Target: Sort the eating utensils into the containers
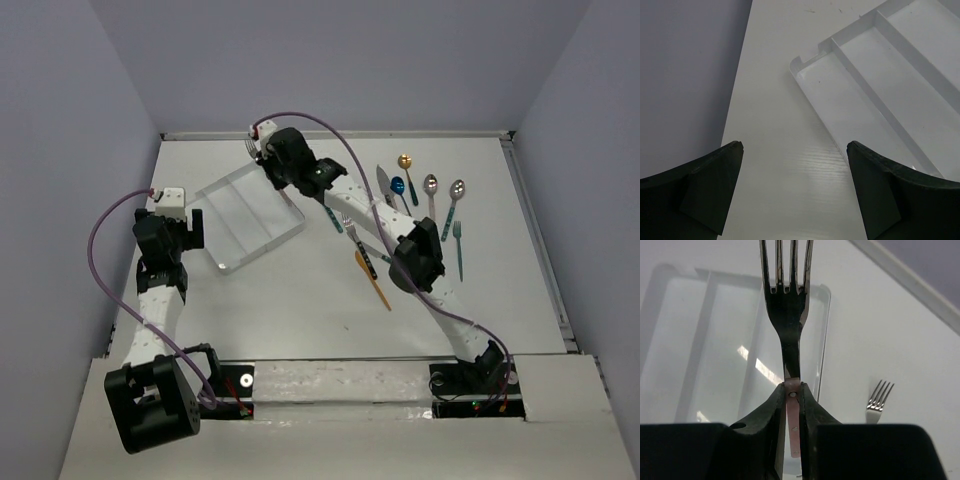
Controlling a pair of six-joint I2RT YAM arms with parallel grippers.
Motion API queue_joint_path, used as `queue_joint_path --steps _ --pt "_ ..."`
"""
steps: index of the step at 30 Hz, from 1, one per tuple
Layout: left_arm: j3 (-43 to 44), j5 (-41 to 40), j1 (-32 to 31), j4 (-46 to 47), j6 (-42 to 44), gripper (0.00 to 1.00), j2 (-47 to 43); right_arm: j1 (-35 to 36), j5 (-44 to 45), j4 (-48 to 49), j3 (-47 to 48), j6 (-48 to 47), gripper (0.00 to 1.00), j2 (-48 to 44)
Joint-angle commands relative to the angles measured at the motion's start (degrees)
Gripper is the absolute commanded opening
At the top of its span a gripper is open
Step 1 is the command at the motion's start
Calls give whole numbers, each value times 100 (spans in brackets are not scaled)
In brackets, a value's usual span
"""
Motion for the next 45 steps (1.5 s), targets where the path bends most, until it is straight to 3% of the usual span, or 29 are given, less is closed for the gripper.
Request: queue_joint_path --steps 1,10,17,20,23,26,28,39,45 --pt "-71 -31 57 330 -47 99 3 -122 -706 851 -361 16 0 88" --pt "-80 4 57 365 -38 99 29 45 -575 711 -809 200 0 572" --pt "-115 57 57 374 -20 99 3 45 180 649 -923 367 1 722" --pt "-124 57 57 400 -20 99 20 45 295 658 -994 429 9 695" --pt "-124 48 57 400 -12 99 -15 45 95 649 -1011 429 31 704" --pt "-133 31 66 400 -3 99 -41 45 -29 641 -1072 429 41 608" --pt "-141 31 66 409 -3 99 -50 45 -56 640 -1125 438 42 494" --pt "-168 22 57 418 15 99 -41 45 -92 553 -2144 623 50 -1228" --pt "-168 31 66 418 15 99 -94 -323 234 61 -3567 947 57 -2739"
